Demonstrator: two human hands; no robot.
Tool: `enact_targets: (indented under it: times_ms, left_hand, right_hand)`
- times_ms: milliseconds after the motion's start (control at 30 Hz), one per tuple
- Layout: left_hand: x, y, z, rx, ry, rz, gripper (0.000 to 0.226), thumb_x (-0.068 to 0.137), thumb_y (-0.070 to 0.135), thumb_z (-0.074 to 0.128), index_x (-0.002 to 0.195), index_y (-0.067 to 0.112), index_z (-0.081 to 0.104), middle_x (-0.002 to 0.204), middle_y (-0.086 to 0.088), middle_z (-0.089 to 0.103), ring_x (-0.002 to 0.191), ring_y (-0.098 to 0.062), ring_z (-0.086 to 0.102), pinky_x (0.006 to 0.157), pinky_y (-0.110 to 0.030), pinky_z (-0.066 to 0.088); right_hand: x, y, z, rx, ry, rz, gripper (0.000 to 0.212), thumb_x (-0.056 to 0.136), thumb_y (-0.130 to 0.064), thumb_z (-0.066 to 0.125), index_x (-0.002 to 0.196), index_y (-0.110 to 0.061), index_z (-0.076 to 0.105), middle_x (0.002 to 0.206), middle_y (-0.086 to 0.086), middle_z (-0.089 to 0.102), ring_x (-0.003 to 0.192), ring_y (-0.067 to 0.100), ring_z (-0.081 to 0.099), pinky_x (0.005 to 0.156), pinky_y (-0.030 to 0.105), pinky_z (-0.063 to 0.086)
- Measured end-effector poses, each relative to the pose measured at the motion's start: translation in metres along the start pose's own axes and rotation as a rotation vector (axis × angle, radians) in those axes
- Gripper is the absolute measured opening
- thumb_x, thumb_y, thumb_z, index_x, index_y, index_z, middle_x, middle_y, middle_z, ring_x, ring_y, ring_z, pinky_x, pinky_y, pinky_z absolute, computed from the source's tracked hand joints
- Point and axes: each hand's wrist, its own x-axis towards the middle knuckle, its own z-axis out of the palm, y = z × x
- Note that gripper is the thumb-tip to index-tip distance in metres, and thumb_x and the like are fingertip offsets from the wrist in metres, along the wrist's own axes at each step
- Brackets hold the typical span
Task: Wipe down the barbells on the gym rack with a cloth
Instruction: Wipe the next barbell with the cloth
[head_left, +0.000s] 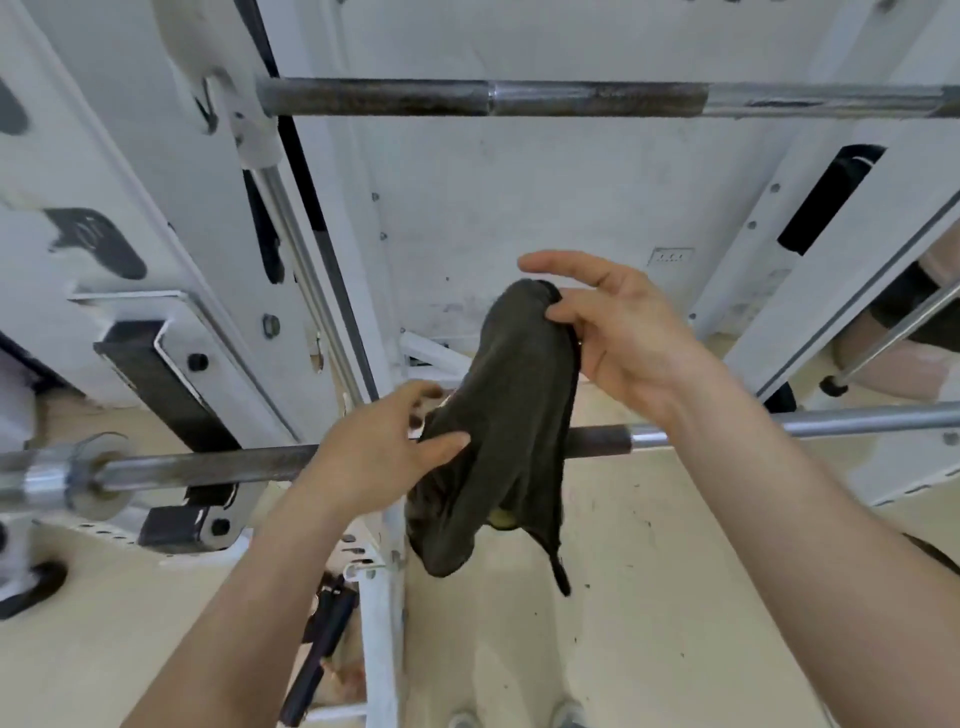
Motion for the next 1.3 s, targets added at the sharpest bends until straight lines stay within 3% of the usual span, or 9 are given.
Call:
enact_targets:
  times_ms: [167,300,433,600,667,800,1000,1167,1300]
  left_hand:
    - [0.005,0.033,-0.048,-0.959,0.182,0.126,0.03,0.086,0.018,0.07,0.114,0.024,0.063,0.103,0.0,0.072,0.094,-0.018,0.07,0.086,-0.044,0.055]
    - [0.01,0.061,-0.1,-1.312,0.357,0.546,0.029,0.081,-0.001,0.065,0.109,0.007,0.065,0.108,-0.011,0.065,0.104,-0.027,0.062,0.086,-0.037,0.052]
    - [-0.012,0.052,-0.105,-0.918,0.645,0.471,0.02,0.083,0.003,0.066,0.089,0.021,0.072,0.091,0.002,0.068,0.09,-0.013,0.062,0.083,-0.034,0.052]
    - [-0.036,0.006,-0.051,0.19,-0.078,0.158,0.011,0.088,0.029,0.064,0.084,0.033,0.075,0.059,0.017,0.062,0.057,0.002,0.055,0.06,-0.012,0.041]
    - [-0.03,0.007,-0.027,0.459,-0.011,0.212,0.021,0.086,0.052,0.058,0.093,0.036,0.071,0.079,0.02,0.062,0.073,0.001,0.057,0.066,-0.018,0.044]
    - [0.005,0.028,0.035,0.652,0.223,0.414,0.058,0.086,0.056,0.053,0.136,0.03,0.041,0.117,0.002,0.053,0.107,-0.021,0.051,0.074,-0.034,0.041]
    - [0.045,0.041,0.072,0.818,0.154,0.529,0.053,0.091,0.062,0.04,0.119,0.017,0.043,0.097,-0.003,0.064,0.079,-0.024,0.063,0.054,-0.031,0.034]
    - [0.06,0.077,0.108,0.763,0.191,0.665,0.052,0.094,0.053,0.042,0.124,0.01,0.042,0.093,-0.005,0.061,0.075,-0.026,0.063,0.055,-0.033,0.042]
    - [0.052,0.062,0.107,0.783,0.325,0.698,0.051,0.09,0.053,0.051,0.119,0.011,0.055,0.077,-0.003,0.062,0.055,-0.021,0.06,0.043,-0.026,0.028]
  right_hand:
    - [0.028,-0.077,0.026,0.057,0.089,-0.334,0.044,0.085,0.016,0.041,0.112,-0.008,0.066,0.102,0.009,0.069,0.089,0.019,0.063,0.08,0.029,0.052]
    - [0.024,-0.124,0.024,-0.039,0.195,-0.689,0.04,0.083,0.009,0.044,0.116,-0.006,0.062,0.107,0.01,0.066,0.1,0.026,0.059,0.09,0.048,0.053]
    - [-0.001,-0.11,0.009,-0.232,0.271,-0.604,0.04,0.068,0.006,0.046,0.086,-0.022,0.069,0.091,0.004,0.065,0.083,0.019,0.059,0.065,0.035,0.052]
    - [-0.033,-0.001,-0.016,-0.945,-0.046,0.006,0.031,0.079,-0.004,0.054,0.083,-0.029,0.071,0.078,-0.004,0.064,0.072,0.008,0.057,0.064,0.02,0.044]
    - [-0.039,0.032,-0.027,-1.145,-0.206,0.131,0.033,0.08,-0.015,0.059,0.103,-0.038,0.065,0.1,-0.011,0.062,0.095,0.009,0.059,0.083,0.028,0.05]
    - [-0.034,0.049,-0.038,-1.609,-0.217,0.142,0.053,0.072,-0.049,0.064,0.122,-0.043,0.048,0.121,-0.01,0.049,0.116,0.017,0.046,0.094,0.046,0.042]
    - [-0.034,0.073,-0.069,-1.815,-0.176,0.152,0.045,0.069,-0.056,0.07,0.099,-0.03,0.048,0.099,-0.007,0.054,0.094,0.018,0.054,0.07,0.034,0.041]
    - [-0.026,0.074,-0.091,-1.685,-0.084,0.175,0.058,0.076,-0.025,0.071,0.125,-0.021,0.039,0.122,0.006,0.04,0.099,0.029,0.056,0.075,0.037,0.047]
    - [-0.028,0.062,-0.077,-1.709,-0.14,0.261,0.071,0.07,-0.029,0.071,0.13,-0.032,0.032,0.122,0.0,0.038,0.108,0.022,0.049,0.086,0.037,0.038]
